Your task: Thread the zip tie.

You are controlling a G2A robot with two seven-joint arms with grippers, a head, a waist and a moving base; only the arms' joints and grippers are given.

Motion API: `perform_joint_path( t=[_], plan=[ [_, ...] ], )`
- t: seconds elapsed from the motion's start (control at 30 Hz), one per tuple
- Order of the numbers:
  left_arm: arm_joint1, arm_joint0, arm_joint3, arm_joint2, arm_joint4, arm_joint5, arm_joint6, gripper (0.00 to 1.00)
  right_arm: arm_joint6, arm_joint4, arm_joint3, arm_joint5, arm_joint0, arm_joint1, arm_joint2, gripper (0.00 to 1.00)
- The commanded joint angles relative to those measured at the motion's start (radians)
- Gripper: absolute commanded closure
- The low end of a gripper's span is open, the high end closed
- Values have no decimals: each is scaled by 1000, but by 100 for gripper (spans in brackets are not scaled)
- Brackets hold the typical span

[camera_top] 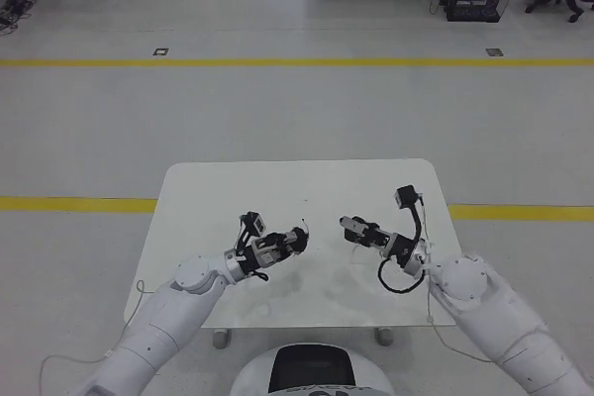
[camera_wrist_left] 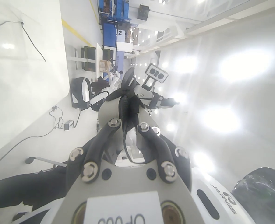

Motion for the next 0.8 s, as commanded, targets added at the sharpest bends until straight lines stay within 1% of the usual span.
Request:
perform_joint_path(
  t=[0.0,0.03,0.23,0.3,0.33,0.37,0.47,0.5,0.53,0.67,0.7,0.77],
  plan=[
    [-1,-2,6,6,0,0,-6,100,66,34,12,0,1,-7,12,0],
    [-2,-5,8,9,14,-1,-1,100,66,34,12,0,1,-7,12,0],
    [-2,-5,8,9,14,-1,-1,100,66,34,12,0,1,-7,12,0],
    [-4,1,4,9,-31,17,4,100,72,40,10,1,-3,-9,6,0],
    [-5,-1,7,8,-49,22,-6,100,101,90,17,0,-4,-12,1,0],
    [-7,-4,11,9,-62,18,-29,100,147,163,47,0,3,-15,1,0],
    [-13,-7,21,16,-130,10,-102,100,299,299,124,0,30,-25,-10,0],
    [-15,-11,33,18,-155,7,-127,100,353,342,160,0,46,-31,-15,0],
    [-18,-15,40,21,-167,1,-143,100,395,368,183,0,56,-36,-24,0],
    [-29,-30,69,40,-218,-4,-201,100,496,436,271,0,98,-64,-56,0],
    [-33,-36,80,47,-223,-6,-206,100,540,459,290,0,111,-75,-69,0],
    [-37,-49,96,58,-199,-19,-197,100,560,469,304,0,117,-79,-73,0]
  ],
)
